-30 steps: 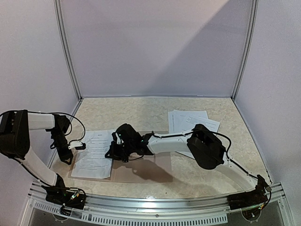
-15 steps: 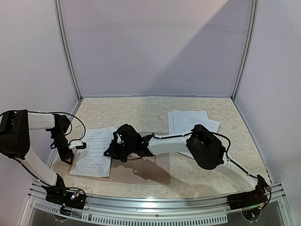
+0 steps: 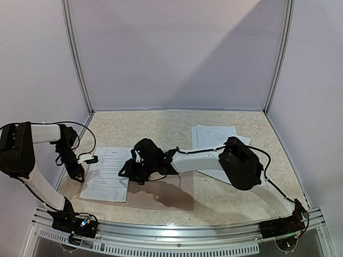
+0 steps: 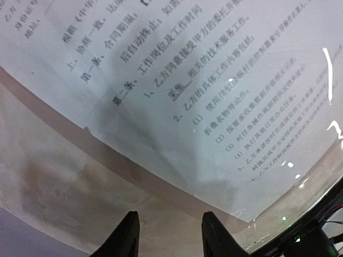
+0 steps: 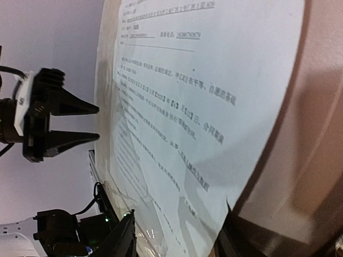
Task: Put the files into the folder
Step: Insert the folder to form pockets on the folder.
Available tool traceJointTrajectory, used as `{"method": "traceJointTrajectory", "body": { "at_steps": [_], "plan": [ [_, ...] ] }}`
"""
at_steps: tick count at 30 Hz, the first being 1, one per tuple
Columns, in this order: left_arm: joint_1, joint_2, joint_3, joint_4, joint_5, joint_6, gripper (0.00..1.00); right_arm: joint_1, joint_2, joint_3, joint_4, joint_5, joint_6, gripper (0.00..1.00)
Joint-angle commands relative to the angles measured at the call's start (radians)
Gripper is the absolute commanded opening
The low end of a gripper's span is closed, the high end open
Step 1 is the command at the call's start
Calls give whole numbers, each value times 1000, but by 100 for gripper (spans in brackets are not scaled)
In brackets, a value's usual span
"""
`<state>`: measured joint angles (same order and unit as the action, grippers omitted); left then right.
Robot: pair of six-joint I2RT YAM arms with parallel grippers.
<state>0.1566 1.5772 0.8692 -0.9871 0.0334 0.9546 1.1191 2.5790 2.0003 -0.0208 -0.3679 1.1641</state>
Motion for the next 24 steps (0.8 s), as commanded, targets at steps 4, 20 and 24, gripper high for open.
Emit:
{"method": "traceJointTrajectory", "body": {
  "at_steps": [4, 20, 24],
  "plan": [
    [13, -33, 79, -111, 103, -25, 42, -3, -134, -30, -190, -25, -151, 49],
    [17, 179, 161, 192, -213, -213, 45, -30, -221, 30, -617, 441, -429, 72],
    [-1, 219, 152, 201, -248, -205, 45, -16, -158, 74, -592, 451, -441, 82]
  ]
}}
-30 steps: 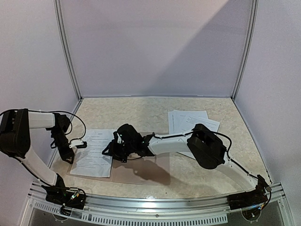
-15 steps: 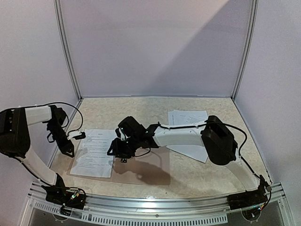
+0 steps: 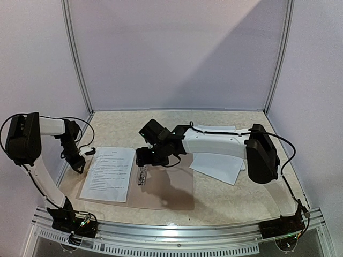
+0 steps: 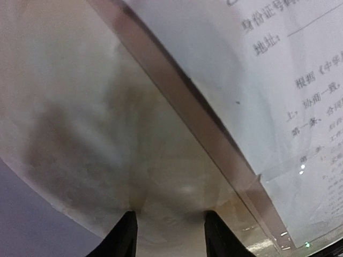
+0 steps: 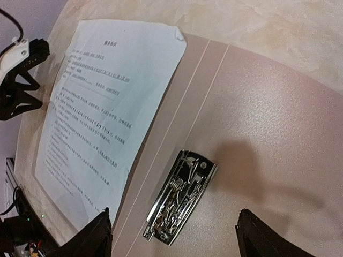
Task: Put the files into the folder
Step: Insert the folder to form pockets on the folder.
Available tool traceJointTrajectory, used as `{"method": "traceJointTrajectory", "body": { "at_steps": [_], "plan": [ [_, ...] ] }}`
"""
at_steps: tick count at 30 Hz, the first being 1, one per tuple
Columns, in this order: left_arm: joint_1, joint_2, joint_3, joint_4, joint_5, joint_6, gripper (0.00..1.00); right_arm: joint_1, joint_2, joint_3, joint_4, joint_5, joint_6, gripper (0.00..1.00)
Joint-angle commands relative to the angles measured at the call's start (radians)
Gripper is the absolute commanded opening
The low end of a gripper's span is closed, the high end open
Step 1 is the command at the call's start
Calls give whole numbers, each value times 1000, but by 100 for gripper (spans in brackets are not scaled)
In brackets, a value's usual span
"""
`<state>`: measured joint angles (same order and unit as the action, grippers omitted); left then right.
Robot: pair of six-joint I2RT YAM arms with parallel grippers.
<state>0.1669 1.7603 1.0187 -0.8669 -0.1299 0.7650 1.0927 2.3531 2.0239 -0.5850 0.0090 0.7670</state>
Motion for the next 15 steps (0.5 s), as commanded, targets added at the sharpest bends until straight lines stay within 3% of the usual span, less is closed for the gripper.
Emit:
{"method": "traceJointTrajectory", "body": {
  "at_steps": [1, 9, 15],
  "plan": [
    [-14, 37, -5, 82, -79, -15, 45, 16, 77, 63, -18, 78, -46, 83],
    [-18, 15, -48, 75, -38, -29, 46, 59, 187, 148, 0, 229, -85, 89],
    [-19, -29, -39, 29, -4, -30, 46, 87, 258, 205, -24, 300, -145, 81]
  ]
}}
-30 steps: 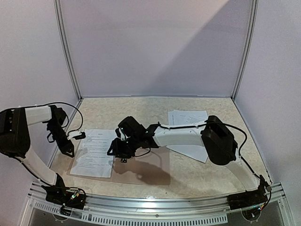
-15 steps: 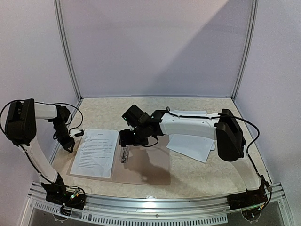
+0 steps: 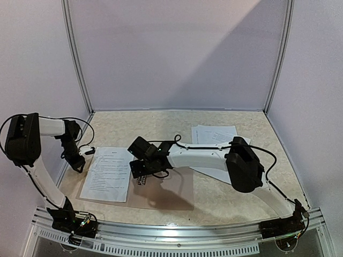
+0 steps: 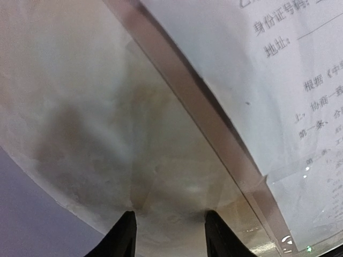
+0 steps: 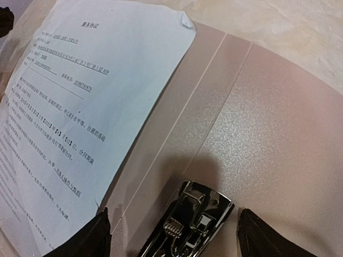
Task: Put the files into the folder
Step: Insert the folder to form pockets on the folder.
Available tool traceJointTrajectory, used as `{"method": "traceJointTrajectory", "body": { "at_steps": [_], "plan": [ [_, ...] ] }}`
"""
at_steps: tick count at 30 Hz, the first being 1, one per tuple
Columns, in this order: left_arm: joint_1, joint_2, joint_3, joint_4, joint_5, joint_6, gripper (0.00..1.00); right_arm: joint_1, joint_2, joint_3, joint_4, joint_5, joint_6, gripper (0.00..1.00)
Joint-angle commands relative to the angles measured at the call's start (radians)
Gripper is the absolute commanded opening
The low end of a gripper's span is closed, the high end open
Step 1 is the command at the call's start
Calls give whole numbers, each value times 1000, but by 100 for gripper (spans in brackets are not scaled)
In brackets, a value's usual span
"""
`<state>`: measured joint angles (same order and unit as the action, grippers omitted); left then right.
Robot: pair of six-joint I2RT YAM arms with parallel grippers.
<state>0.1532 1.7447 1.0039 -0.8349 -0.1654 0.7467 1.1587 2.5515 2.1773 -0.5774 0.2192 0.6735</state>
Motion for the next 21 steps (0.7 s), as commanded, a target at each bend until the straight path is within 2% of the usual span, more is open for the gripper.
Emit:
{"method": "traceJointTrajectory", "body": {
  "at_steps": [1, 11, 17, 21],
  "plan": [
    [-5, -23, -23, -9, 42, -12, 46, 25, 71, 57, -48, 112, -59, 81],
    [-7, -66, -28, -53, 63, -20, 47, 27, 58, 5, -242, 266, -126, 79],
    [-15, -80, -22, -79, 69, -26, 47, 22, -39, -143, -269, 325, -163, 78],
    [-41, -99, -24, -97, 90, -39, 47, -7, -143, -325, -216, 337, -193, 77]
  ]
}}
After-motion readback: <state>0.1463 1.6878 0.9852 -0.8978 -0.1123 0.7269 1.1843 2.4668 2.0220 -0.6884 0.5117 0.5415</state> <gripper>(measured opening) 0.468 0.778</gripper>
